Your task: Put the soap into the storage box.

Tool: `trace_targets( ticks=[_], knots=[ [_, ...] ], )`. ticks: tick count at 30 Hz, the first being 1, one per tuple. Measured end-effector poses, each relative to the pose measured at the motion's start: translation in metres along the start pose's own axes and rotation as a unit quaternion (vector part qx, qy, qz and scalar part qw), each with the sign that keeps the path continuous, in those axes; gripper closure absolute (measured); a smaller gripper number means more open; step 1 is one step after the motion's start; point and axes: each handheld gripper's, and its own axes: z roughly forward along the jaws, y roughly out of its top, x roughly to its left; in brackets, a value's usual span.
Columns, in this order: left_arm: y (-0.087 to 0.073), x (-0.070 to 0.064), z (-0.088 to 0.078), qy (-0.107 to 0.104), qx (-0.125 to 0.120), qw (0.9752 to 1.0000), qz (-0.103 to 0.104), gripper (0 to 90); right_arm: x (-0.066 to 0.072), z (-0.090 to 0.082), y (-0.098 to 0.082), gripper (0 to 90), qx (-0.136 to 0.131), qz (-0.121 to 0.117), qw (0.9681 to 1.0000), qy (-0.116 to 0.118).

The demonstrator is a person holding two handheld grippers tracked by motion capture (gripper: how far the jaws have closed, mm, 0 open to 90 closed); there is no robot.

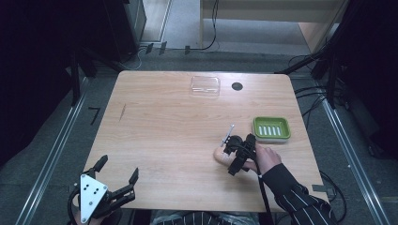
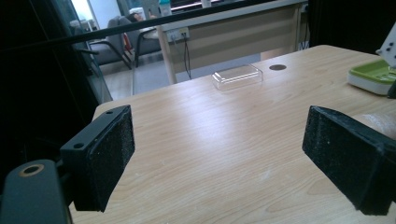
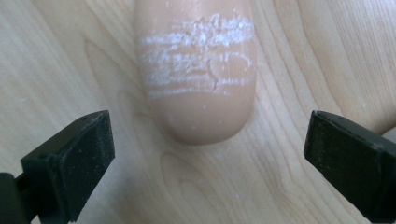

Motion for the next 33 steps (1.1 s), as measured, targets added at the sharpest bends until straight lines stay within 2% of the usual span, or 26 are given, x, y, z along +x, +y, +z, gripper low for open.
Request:
trace_targets(
  ticks=[6,12,20,26,29,32,33],
  knots=[
    [0.000,0.000,-0.001,0.001,0.000,1.0000,0.000,9.6,-0.002,0.002,0.010,1.4,-0.004,-0.006,1.0000,0.007],
    [0.000,0.000,-0.001,0.001,0.000,1.0000,0.000,9.6,-0.003,0.006,0.019,0.1,0.003,-0.022,0.9997,0.011],
    [0.000,0.000,0.000,0.000,0.002,1.0000,0.000,9.6,-0.003,0.011,0.028,0.0,0.007,-0.031,0.9993,0.021],
    [0.000,0.001,-0.001,0.001,0.001,1.0000,-0.002,9.6,-0.006,0.017,0.037,0.0,0.020,-0.044,0.9983,0.032],
    [0.000,0.000,0.000,0.001,0.002,1.0000,-0.001,9.6,-0.007,0.018,0.041,2.0,0.027,-0.041,0.9981,0.036],
    [0.000,0.000,-0.001,0.001,0.001,1.0000,-0.001,9.6,-0.009,0.022,0.044,13.9,0.041,-0.050,0.9969,0.045],
    [0.000,0.000,-0.001,0.001,0.001,1.0000,-0.001,9.6,-0.009,0.023,0.045,13.9,0.044,-0.053,0.9967,0.043]
  ],
)
